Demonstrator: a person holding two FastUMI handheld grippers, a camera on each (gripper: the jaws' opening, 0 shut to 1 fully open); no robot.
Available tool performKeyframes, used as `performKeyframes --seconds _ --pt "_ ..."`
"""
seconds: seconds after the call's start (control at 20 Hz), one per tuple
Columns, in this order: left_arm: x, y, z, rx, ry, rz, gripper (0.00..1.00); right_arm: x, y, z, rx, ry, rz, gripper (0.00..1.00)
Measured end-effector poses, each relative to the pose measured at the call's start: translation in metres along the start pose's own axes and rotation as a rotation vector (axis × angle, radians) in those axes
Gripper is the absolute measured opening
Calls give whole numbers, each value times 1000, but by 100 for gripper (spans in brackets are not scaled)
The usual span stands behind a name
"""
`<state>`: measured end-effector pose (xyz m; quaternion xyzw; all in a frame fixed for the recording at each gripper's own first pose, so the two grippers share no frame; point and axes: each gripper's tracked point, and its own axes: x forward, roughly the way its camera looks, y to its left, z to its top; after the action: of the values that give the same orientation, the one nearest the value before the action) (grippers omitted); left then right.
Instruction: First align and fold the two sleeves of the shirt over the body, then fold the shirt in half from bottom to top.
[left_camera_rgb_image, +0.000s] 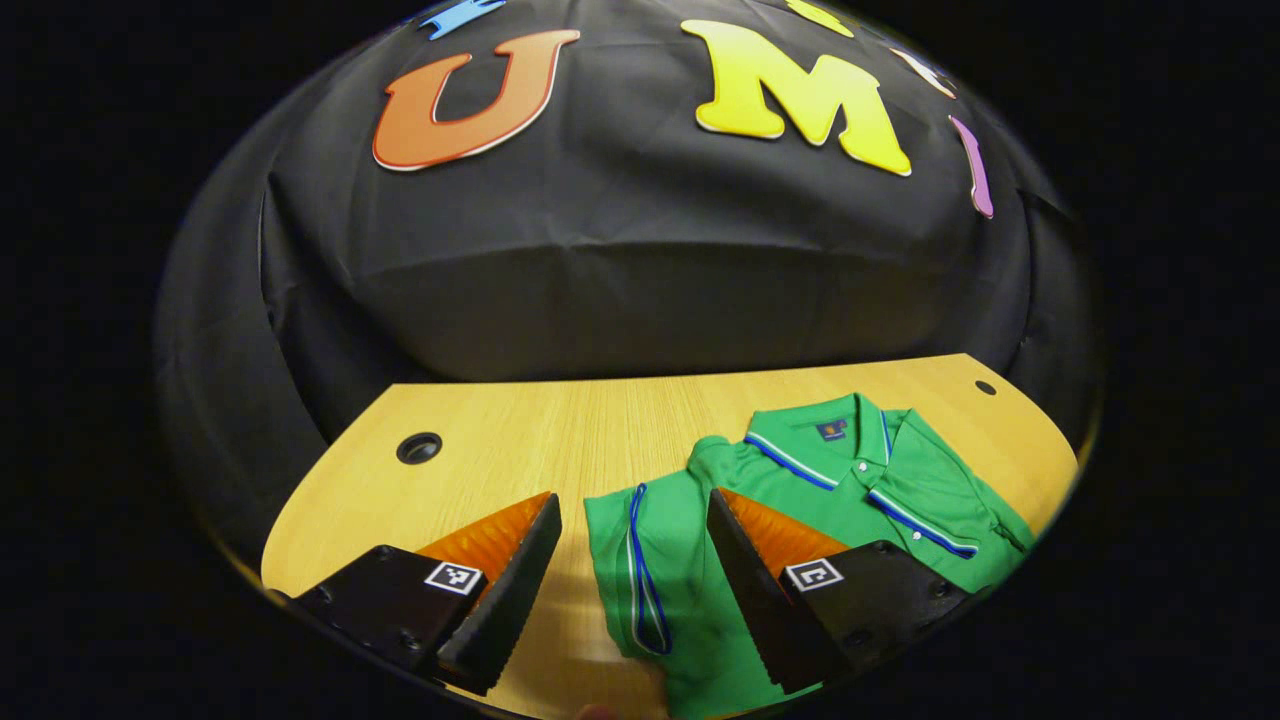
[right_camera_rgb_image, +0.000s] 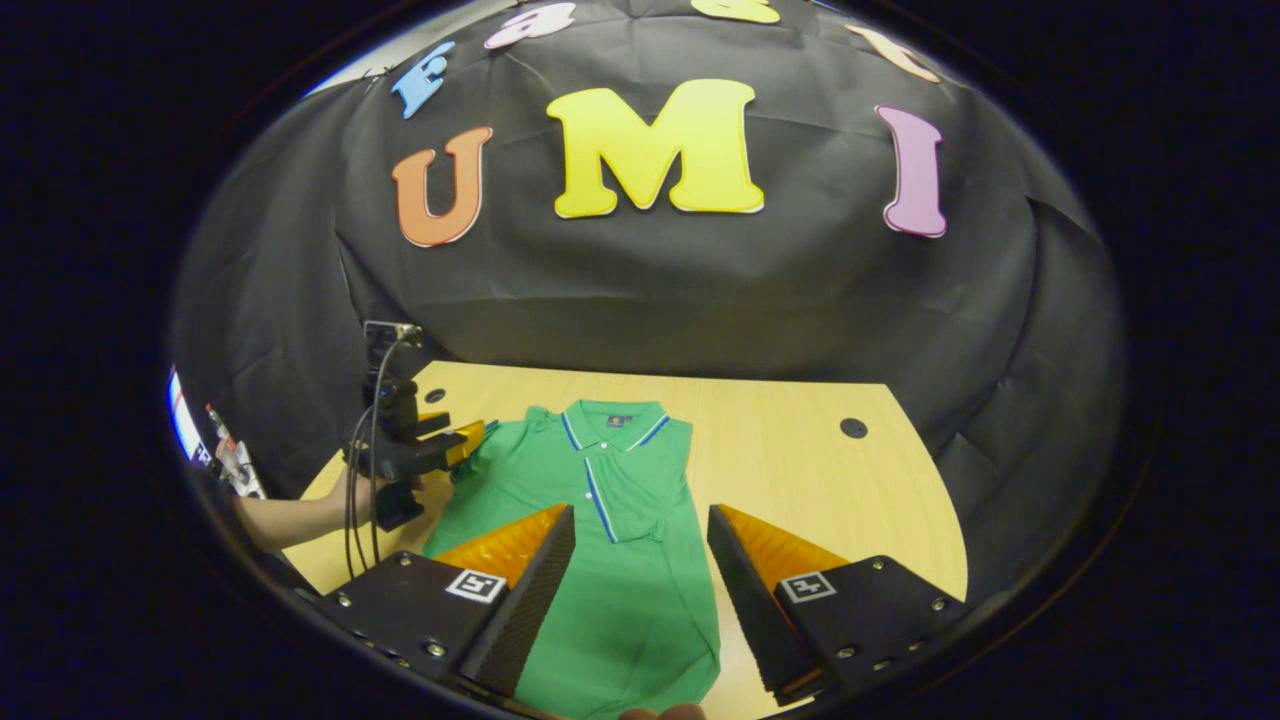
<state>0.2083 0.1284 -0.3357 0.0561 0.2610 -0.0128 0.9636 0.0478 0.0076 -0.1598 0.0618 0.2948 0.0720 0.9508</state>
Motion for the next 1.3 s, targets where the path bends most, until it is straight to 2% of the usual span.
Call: performKeyframes --seconds 0.25,0.5,0.7,0.75,0.8,0.85,1.05,1.3 --pt "23 6 -25 12 76 -9 83 4 1 -15 61 23 1 84" --pt "31 13 -43 36 140 -16 72 3 -14 -30 114 40 -32 84" --pt "33 10 -40 41 138 -48 63 4 -13 -45 143 69 -34 84" --pt "34 9 -41 44 145 -52 54 4 -12 -46 143 73 -32 84" --pt "35 9 -41 45 145 -56 55 5 -11 -46 141 72 -32 84" --pt "34 12 -40 47 145 -56 44 6 -11 -45 139 69 -31 84" --pt "31 15 -39 31 139 -53 21 7 -10 -47 132 67 -30 84" --pt "30 23 -43 18 155 -34 10 9 -8 -50 142 72 -27 84"
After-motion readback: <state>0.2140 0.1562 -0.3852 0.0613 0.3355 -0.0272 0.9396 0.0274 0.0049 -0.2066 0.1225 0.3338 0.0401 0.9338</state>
